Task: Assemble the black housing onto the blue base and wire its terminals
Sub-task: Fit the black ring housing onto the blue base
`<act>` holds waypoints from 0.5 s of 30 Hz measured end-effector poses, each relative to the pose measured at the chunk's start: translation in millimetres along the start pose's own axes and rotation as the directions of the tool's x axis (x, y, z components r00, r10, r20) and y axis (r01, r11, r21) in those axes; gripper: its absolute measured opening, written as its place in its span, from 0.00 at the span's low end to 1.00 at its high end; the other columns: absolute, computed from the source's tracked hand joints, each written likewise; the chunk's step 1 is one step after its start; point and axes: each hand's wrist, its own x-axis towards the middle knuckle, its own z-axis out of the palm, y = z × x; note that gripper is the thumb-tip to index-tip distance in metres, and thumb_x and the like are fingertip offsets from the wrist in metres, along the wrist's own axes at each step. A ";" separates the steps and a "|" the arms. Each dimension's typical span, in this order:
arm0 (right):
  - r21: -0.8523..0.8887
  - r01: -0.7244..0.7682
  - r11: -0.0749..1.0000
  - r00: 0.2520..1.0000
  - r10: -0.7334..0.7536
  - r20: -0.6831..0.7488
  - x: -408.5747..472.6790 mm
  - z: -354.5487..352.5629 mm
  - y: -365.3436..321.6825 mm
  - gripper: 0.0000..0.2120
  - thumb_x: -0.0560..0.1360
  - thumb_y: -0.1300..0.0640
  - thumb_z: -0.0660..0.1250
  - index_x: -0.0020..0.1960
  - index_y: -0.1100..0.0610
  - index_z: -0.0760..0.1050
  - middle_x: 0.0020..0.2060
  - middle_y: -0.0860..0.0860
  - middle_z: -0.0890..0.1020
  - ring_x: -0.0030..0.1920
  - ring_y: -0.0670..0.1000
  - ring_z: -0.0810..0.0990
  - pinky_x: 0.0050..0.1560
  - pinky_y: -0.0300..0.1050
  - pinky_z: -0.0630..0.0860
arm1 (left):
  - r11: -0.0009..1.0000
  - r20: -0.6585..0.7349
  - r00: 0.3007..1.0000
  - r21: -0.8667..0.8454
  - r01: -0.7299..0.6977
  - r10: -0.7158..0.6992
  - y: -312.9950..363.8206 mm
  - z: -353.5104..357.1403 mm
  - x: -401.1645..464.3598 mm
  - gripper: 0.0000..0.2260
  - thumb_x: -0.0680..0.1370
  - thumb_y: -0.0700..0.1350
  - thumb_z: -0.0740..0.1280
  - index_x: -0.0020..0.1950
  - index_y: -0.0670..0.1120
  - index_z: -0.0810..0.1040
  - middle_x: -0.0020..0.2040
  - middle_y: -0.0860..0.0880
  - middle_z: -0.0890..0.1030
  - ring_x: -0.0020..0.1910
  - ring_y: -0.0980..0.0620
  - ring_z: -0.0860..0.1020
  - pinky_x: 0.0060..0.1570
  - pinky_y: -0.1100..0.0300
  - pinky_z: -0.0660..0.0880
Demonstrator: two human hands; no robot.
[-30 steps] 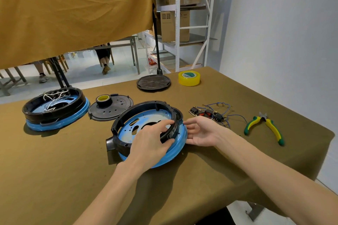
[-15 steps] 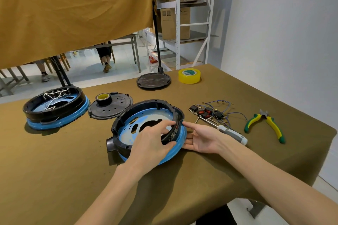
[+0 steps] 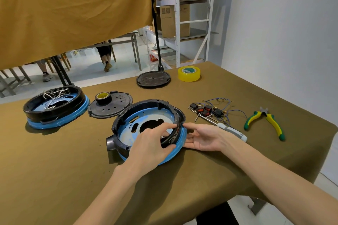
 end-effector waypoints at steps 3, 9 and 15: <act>-0.002 -0.004 1.000 0.999 0.004 0.033 -2.7 0.9 0.0 0.21 0.80 0.59 0.67 0.71 0.64 0.71 0.60 0.65 0.82 0.60 0.62 0.84 0.58 0.58 0.82 | 0.999 0.034 0.999 -0.006 0.035 -0.035 1.4 -0.4 3.6 0.29 0.75 0.51 0.77 0.71 0.61 0.67 0.46 0.62 0.84 0.48 0.60 0.82 0.49 0.56 0.81; -0.109 0.046 0.993 0.997 -0.038 0.074 -6.2 3.8 -5.4 0.35 0.72 0.49 0.76 0.73 0.59 0.66 0.65 0.65 0.80 0.65 0.64 0.81 0.67 0.59 0.77 | 0.995 0.050 0.996 0.068 0.076 -0.079 2.8 4.2 3.7 0.40 0.75 0.54 0.76 0.78 0.61 0.54 0.55 0.59 0.85 0.54 0.56 0.82 0.52 0.54 0.81; -0.304 0.076 0.950 0.969 -0.143 -0.203 2.3 27.4 1.0 0.31 0.66 0.52 0.83 0.65 0.56 0.75 0.56 0.59 0.85 0.49 0.59 0.88 0.44 0.51 0.85 | 0.992 0.025 0.999 0.119 0.038 -0.041 2.9 8.7 0.6 0.42 0.76 0.55 0.75 0.81 0.61 0.50 0.55 0.60 0.85 0.53 0.57 0.82 0.48 0.62 0.77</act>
